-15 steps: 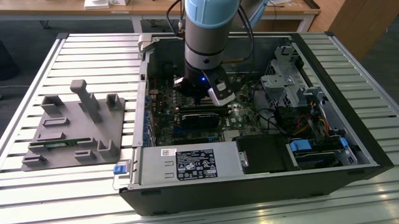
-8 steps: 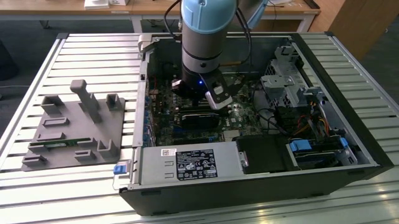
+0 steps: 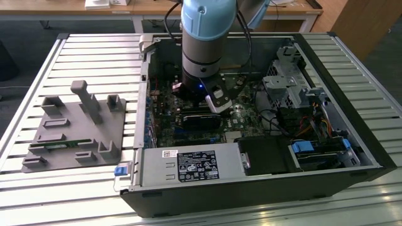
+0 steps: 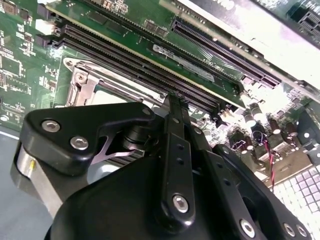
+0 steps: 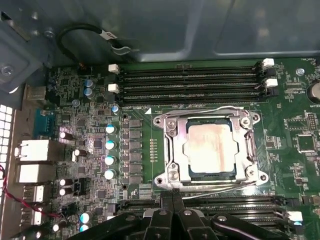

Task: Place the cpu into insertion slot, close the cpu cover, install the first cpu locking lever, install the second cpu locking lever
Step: 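Install the second cpu locking lever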

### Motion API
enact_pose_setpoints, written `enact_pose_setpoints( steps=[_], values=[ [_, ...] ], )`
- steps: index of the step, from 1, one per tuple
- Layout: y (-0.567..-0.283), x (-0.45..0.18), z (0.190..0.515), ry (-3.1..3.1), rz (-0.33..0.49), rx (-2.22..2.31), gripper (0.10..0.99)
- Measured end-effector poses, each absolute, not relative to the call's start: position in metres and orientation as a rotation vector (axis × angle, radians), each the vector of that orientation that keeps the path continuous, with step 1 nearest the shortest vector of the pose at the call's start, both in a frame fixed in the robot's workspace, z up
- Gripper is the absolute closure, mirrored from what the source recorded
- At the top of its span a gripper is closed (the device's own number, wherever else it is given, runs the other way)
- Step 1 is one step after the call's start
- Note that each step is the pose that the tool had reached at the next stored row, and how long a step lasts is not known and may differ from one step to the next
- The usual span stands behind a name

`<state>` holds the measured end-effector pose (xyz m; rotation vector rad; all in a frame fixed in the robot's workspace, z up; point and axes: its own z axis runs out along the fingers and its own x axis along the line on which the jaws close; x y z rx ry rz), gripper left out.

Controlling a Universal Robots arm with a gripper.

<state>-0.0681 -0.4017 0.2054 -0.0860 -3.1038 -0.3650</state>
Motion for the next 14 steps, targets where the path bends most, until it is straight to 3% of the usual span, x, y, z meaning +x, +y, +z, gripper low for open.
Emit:
enact_pose_setpoints(
  steps=[14],
  values=[
    [-0.403, -0.069, 0.194, -3.097, -0.414, -0.086, 0.976]
  ],
)
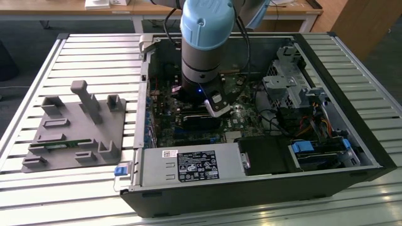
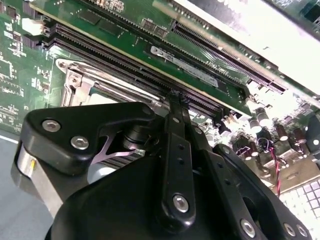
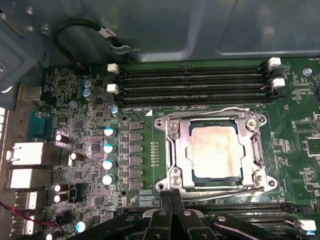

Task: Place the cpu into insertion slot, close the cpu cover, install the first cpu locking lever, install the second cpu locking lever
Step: 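Install the second cpu locking lever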

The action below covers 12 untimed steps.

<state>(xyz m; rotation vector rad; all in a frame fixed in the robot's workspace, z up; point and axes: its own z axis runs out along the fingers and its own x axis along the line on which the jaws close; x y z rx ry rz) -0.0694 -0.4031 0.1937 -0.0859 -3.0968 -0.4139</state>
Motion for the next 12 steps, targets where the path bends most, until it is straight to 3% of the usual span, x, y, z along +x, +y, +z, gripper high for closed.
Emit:
enact_pose_setpoints(
  steps=[12],
  values=[
    [-0.4031, -0.0717, 0.2008, -3.091, -0.449, -0.085, 0.976]
  ],
)
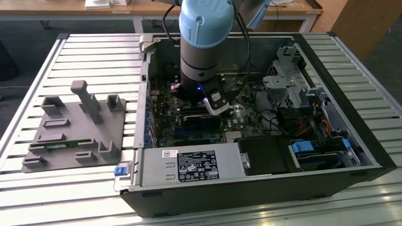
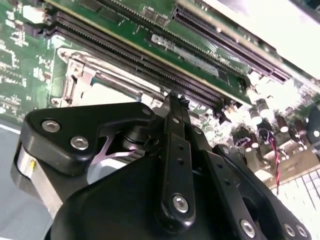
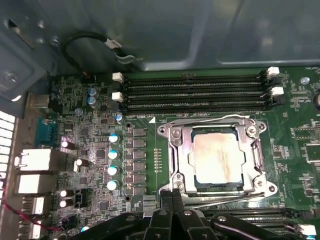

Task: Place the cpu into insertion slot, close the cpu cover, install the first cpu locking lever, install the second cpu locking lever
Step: 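Install the second cpu locking lever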

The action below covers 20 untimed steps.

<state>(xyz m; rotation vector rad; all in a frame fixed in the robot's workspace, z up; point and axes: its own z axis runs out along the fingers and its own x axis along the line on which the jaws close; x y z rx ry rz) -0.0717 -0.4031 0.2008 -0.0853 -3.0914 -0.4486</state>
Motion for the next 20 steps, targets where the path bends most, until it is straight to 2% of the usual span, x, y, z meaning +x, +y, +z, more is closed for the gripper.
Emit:
enact_pose_setpoints(
  steps=[4, 9, 20],
  values=[
    [-0.404, -0.072, 0.205, -3.091, -0.453, -0.085, 0.976],
    [-0.412, -0.072, 0.205, -3.080, -0.511, -0.085, 0.976],
    [-0.420, -0.072, 0.200, -3.075, -0.543, -0.085, 0.976]
  ],
)
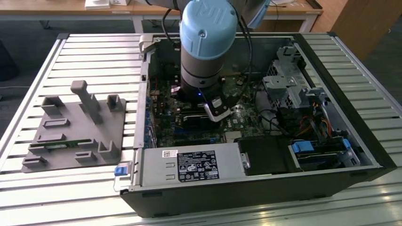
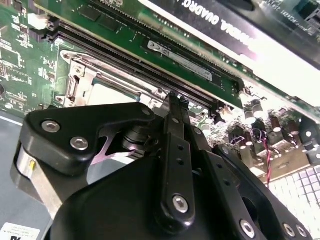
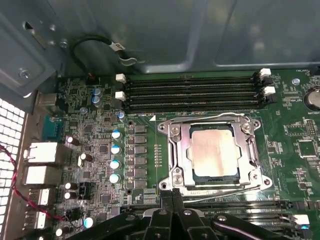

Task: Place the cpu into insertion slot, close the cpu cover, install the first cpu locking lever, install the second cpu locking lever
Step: 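Install the second cpu locking lever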

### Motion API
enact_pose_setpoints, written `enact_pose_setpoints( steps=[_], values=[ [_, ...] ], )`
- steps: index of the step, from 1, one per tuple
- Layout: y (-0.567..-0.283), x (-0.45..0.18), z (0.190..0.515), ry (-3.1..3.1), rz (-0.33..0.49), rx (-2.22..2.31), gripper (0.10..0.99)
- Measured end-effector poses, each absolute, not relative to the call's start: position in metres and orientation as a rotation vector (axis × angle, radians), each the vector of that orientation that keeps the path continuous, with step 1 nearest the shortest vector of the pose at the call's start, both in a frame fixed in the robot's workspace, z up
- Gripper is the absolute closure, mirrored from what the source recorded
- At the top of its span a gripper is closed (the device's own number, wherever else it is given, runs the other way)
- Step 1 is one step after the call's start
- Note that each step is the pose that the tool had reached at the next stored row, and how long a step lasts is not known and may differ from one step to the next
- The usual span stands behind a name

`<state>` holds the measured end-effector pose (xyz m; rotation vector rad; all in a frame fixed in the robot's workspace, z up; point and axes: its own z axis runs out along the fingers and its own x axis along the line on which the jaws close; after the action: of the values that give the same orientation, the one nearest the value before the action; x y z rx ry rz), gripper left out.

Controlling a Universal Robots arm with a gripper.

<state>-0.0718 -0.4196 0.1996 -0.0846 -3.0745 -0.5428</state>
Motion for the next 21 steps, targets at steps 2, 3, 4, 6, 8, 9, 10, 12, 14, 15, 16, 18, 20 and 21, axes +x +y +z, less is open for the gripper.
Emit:
enact_pose_setpoints(
  steps=[2, 3, 4, 6, 8, 9, 10, 12, 14, 15, 16, 18, 20, 21],
  values=[
    [-0.420, -0.072, 0.198, -3.072, -0.557, -0.084, 0.976],
    [-0.420, -0.072, 0.197, -3.070, -0.565, -0.084, 0.976],
    [-0.420, -0.072, 0.196, -3.069, -0.572, -0.084, 0.976],
    [-0.420, -0.072, 0.194, -3.067, -0.581, -0.084, 0.976],
    [-0.420, -0.072, 0.192, -3.065, -0.590, -0.084, 0.976],
    [-0.420, -0.072, 0.192, -3.064, -0.596, -0.084, 0.976],
    [-0.420, -0.072, 0.191, -3.063, -0.601, -0.084, 0.976],
    [-0.420, -0.072, 0.190, -3.061, -0.611, -0.084, 0.976],
    [-0.420, -0.072, 0.188, -3.059, -0.618, -0.084, 0.976],
    [-0.420, -0.072, 0.188, -3.058, -0.620, -0.084, 0.976],
    [-0.420, -0.072, 0.188, -3.058, -0.623, -0.084, 0.976],
    [-0.419, -0.072, 0.188, -3.057, -0.629, -0.084, 0.976],
    [-0.418, -0.072, 0.187, -3.056, -0.633, -0.084, 0.976],
    [-0.417, -0.072, 0.187, -3.055, -0.634, -0.084, 0.976]
  ],
)
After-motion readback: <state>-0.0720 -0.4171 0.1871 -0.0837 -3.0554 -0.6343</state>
